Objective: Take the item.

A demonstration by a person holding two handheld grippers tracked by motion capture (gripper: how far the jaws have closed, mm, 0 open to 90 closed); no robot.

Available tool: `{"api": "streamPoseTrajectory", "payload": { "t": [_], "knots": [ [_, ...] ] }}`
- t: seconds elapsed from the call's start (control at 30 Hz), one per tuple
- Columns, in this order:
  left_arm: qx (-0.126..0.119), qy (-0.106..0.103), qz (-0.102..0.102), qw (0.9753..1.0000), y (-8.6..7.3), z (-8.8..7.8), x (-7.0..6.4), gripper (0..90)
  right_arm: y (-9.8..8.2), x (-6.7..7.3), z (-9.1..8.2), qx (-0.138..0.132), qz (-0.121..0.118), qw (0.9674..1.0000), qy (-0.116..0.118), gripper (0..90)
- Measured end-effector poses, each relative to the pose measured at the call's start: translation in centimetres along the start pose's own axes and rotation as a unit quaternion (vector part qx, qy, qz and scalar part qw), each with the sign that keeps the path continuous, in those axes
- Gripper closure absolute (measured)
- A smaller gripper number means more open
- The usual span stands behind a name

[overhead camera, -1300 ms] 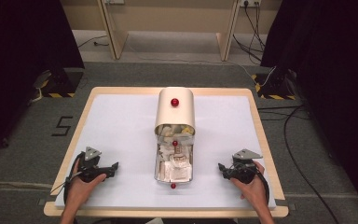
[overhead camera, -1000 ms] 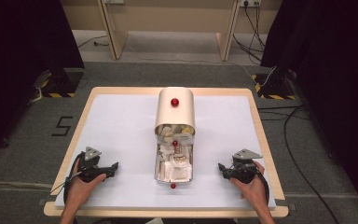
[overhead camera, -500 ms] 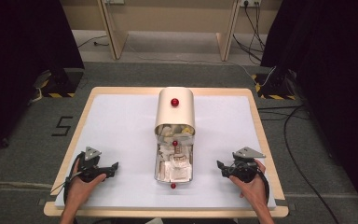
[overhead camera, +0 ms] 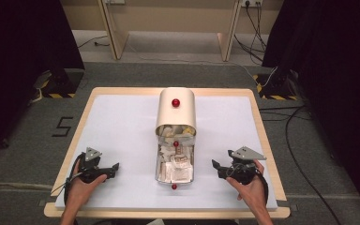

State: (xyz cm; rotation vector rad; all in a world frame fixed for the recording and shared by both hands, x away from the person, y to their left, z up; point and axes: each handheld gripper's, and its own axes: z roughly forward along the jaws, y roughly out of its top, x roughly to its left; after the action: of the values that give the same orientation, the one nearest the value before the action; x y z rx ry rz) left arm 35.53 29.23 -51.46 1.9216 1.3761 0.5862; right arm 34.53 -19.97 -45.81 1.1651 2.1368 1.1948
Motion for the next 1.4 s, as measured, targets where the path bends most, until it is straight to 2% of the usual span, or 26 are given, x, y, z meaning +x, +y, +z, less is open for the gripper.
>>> {"api": "streamPoseTrajectory", "payload": {
  "t": [0.2,0.47,0.5,0.53,0.57,0.7,1.07,1.4],
  "knots": [
    [0.000,0.000,0.000,1.0000,0.0,0.0,0.0,8.5,0.4,0.8,-0.1,0.000,-0.014,0.9999,0.004,25.5],
    [0.000,0.000,0.000,1.0000,0.0,0.0,0.0,8.5,1.6,2.5,-0.8,-0.015,-0.030,0.9992,0.020,26.5],
    [0.000,0.000,0.000,1.0000,0.0,0.0,0.0,8.5,1.9,3.1,-0.9,-0.018,-0.038,0.9988,0.027,26.6],
    [0.000,0.000,0.000,1.0000,0.0,0.0,0.0,8.5,1.9,3.1,-0.9,-0.018,-0.038,0.9988,0.027,26.6],
    [0.000,0.000,0.000,1.0000,0.0,0.0,0.0,8.5,2.2,3.8,-1.0,-0.017,-0.045,0.9982,0.037,26.5],
    [0.000,0.000,0.000,1.0000,0.0,0.0,0.0,8.5,2.4,4.9,-0.8,-0.012,-0.058,0.9969,0.052,26.6],
    [-0.001,0.000,-0.002,1.0000,0.0,0.0,0.0,8.5,3.4,7.1,-1.1,-0.022,-0.073,0.9936,0.083,27.0],
    [-0.001,0.000,-0.002,1.0000,0.0,0.0,0.0,8.5,4.1,9.1,-0.1,-0.021,-0.090,0.9899,0.107,28.5]
  ]
}}
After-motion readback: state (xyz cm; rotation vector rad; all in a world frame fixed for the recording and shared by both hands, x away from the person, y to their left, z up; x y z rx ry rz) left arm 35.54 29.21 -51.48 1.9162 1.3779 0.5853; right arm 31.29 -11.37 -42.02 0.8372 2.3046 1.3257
